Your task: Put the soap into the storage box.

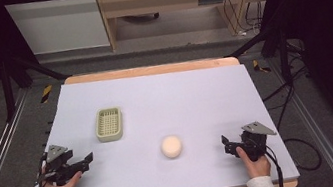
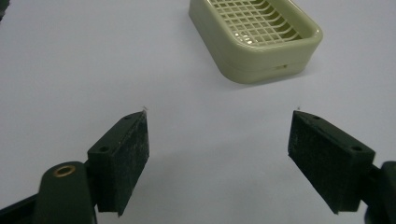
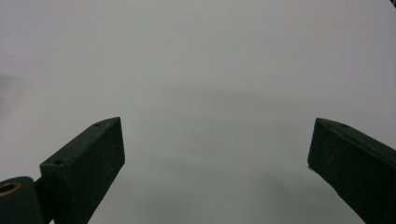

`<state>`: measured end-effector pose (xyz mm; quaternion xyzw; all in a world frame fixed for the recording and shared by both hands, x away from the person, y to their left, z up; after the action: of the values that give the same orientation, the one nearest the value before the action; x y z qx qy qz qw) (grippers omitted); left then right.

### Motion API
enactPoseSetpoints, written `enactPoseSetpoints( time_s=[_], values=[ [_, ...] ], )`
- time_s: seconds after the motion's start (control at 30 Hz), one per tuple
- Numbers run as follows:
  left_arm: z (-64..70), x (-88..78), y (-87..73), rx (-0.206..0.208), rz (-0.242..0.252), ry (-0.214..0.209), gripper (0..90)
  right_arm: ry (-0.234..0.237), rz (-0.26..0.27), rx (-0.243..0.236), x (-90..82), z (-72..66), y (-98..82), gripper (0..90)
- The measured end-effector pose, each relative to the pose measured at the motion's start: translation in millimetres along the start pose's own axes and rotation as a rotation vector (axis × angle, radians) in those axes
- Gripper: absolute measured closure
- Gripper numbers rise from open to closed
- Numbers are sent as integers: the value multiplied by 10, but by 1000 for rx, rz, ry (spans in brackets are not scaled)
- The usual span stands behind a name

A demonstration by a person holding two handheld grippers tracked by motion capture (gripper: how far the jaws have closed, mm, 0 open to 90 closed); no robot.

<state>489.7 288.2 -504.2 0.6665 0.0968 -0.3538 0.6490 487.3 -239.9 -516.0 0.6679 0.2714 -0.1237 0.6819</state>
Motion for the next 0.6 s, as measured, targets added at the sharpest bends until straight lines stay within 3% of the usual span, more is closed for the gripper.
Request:
enactPoseSetpoints(
  time_s=[0.5,0.6],
  values=[
    [122,1,28,25,7,-20,213,-15,-3,-16,12,8,-12,42],
    [154,18,16,37,-14,-33,212,-17,2,-10,6,13,-11,42]
  ],
)
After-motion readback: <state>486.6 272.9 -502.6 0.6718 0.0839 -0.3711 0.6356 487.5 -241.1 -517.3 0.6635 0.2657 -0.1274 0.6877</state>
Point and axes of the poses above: each handheld gripper's, and its own axes: x roughly forward along the jaws, y roughly out of its top, z roughly to its right, the point moved 6 cm from there along x, roughly forward along the jaws, and after that the axes turned 1 degree about -y, right-handed, at the moved point
